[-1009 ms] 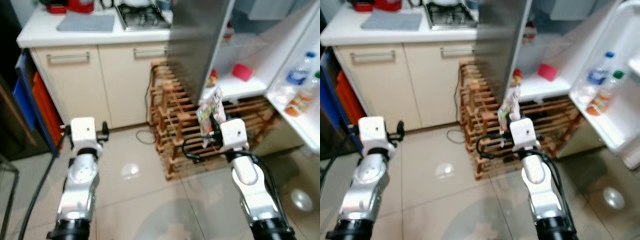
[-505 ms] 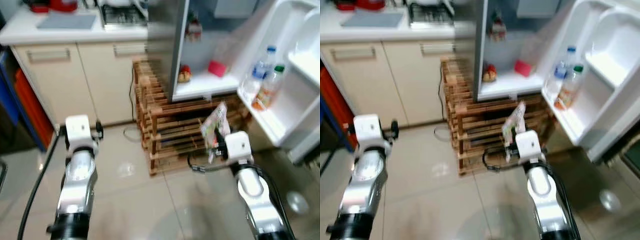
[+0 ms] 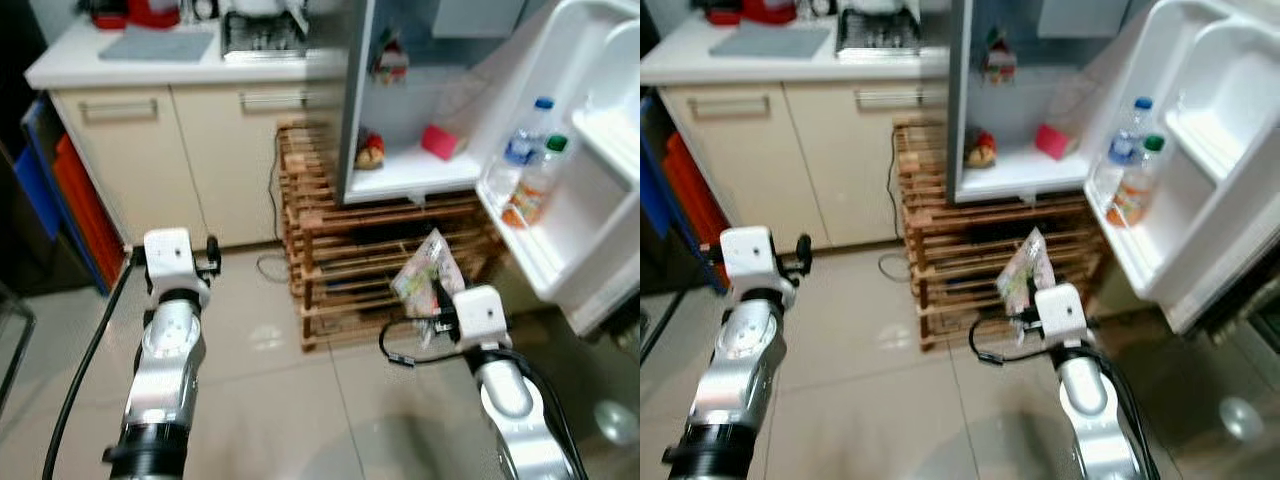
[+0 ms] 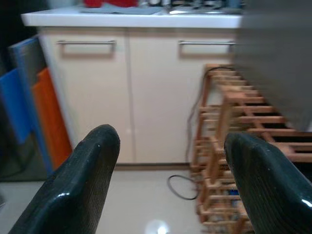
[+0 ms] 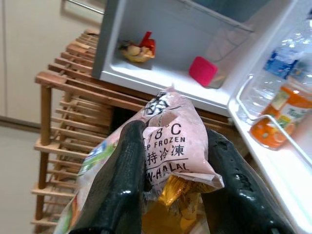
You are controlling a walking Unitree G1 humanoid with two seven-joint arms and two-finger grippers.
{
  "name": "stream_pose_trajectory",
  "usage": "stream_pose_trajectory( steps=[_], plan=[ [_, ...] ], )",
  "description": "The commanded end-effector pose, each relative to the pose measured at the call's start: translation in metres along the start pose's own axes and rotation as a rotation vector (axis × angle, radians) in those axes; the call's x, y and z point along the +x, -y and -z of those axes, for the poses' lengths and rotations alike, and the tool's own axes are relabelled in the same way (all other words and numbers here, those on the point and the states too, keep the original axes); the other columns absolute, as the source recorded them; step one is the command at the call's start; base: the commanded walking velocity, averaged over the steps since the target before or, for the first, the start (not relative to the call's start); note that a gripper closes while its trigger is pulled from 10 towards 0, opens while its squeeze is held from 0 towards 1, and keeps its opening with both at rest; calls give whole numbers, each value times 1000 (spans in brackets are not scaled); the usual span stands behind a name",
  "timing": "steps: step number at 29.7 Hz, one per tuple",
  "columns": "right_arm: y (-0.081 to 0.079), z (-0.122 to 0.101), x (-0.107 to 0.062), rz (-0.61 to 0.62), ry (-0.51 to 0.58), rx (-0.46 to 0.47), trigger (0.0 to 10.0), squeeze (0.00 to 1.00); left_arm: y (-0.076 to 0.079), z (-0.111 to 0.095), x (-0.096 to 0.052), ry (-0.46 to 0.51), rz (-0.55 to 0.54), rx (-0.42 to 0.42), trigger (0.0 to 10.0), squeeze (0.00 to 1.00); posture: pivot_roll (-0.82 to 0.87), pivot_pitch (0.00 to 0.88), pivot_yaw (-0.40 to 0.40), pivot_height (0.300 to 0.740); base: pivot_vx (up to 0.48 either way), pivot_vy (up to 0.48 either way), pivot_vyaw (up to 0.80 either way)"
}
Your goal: Restocking fridge
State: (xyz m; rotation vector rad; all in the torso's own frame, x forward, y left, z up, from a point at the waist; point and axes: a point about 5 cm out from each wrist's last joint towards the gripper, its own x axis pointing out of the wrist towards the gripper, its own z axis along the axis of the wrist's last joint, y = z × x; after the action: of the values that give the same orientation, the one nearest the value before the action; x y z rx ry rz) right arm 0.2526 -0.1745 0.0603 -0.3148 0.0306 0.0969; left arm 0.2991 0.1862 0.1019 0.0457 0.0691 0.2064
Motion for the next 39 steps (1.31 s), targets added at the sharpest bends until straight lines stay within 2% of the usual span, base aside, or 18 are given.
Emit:
stream_pose_trajectory(
  steps=[1,10,11,15,17,19,33,39],
  plan=[
    [4,-14,10,12,65,-2,0,275,8,-6,3,21,32,-12,10000,0,-147,0,-13,740,480,0,0],
    [1,-19,14,-2,85,-3,0,275,19,-8,3,30,63,-18,10000,0,-159,0,-2,740,480,0,0],
    [2,-18,13,1,83,-1,0,275,22,-8,3,36,67,-49,10000,0,-160,0,0,740,0,0,0],
    [2,-16,12,5,77,2,0,278,27,-8,1,28,91,-87,10000,0,-160,0,8,740,0,0,0],
    [2,-16,12,5,77,3,0,275,27,-8,0,28,96,-94,10000,0,-158,0,8,740,0,0,0],
    [1,-16,13,4,76,5,0,275,26,-7,1,26,107,-62,10000,0,-156,0,8,740,0,0,0],
    [4,-14,18,8,73,3,0,275,23,-6,5,12,103,-47,10000,0,-154,0,6,740,0,-438,0],
    [2,-13,15,0,72,2,0,278,23,-5,7,2,87,-39,10000,0,-158,0,5,740,0,-433,0]
  ],
)
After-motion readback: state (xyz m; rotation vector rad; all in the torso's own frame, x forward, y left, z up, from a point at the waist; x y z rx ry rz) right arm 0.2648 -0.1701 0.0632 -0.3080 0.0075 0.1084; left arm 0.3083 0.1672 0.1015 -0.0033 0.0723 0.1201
